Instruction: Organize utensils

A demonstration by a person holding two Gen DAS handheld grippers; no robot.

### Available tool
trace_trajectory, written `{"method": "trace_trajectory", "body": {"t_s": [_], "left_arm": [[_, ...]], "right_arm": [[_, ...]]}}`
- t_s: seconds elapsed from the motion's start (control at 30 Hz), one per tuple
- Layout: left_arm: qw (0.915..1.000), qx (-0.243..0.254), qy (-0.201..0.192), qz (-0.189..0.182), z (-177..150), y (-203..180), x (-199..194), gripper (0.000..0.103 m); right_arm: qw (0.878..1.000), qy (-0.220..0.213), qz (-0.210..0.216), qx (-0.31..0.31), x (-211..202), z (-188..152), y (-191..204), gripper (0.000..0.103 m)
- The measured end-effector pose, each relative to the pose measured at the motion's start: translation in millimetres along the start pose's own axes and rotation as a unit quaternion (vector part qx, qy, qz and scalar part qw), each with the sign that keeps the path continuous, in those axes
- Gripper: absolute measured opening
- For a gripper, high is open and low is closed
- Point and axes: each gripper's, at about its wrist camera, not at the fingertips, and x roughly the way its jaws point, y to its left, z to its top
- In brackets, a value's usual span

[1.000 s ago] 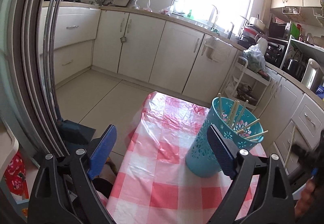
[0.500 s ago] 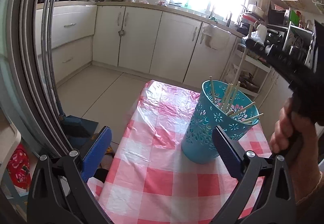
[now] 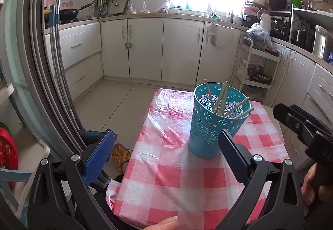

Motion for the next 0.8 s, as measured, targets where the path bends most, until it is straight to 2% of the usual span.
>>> {"method": "trace_trajectory", "body": {"t_s": [0.17, 0.3, 0.8], "left_arm": [[0.9993, 0.032, 0.019, -0.008, -3, -13, -30, 0.095], [0.9987, 0.044, 0.024, -0.004, -9, -16, -56, 0.095], [0.9991, 0.039, 0.003, 0.015, -19, -3, -145, 0.095]], "right_arm": [[0.998, 0.016, -0.054, 0.021, -36, -12, 0, 0.096], [0.996, 0.02, -0.084, 0.014, -59, -16, 11, 0.096], [0.995, -0.01, -0.096, 0.029, -134, -40, 45, 0.096]]}}
